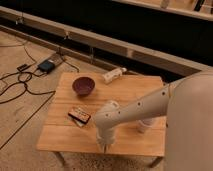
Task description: Drag the pepper across the table
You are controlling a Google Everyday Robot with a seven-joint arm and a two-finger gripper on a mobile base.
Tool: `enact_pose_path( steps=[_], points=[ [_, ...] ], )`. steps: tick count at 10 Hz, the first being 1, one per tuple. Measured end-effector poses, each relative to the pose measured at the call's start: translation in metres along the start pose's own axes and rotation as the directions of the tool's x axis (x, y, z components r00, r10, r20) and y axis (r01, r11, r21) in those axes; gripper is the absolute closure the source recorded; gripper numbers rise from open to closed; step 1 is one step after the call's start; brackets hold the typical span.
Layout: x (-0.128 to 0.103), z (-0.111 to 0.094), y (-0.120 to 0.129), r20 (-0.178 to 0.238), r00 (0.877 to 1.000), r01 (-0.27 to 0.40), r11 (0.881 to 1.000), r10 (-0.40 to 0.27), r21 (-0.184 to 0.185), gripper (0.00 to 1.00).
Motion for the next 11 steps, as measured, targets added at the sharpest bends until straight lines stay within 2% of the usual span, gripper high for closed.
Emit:
enact_pose_path(
  steps=[4,5,6,11],
  points=[
    [0.063,0.016,-0.008,-0.035,0.999,0.038,0.992,-0.034,0.121,1.00],
    [0.074,0.019,-0.012,-0.050,0.998,0.032,0.990,-0.025,0.137,1.00],
    [0.081,0.022,-0.016,-0.058,0.998,0.021,0.989,-0.012,0.147,1.00],
    [0.082,0.023,-0.016,-0.061,0.998,0.018,0.989,-0.009,0.148,1.00]
  ],
)
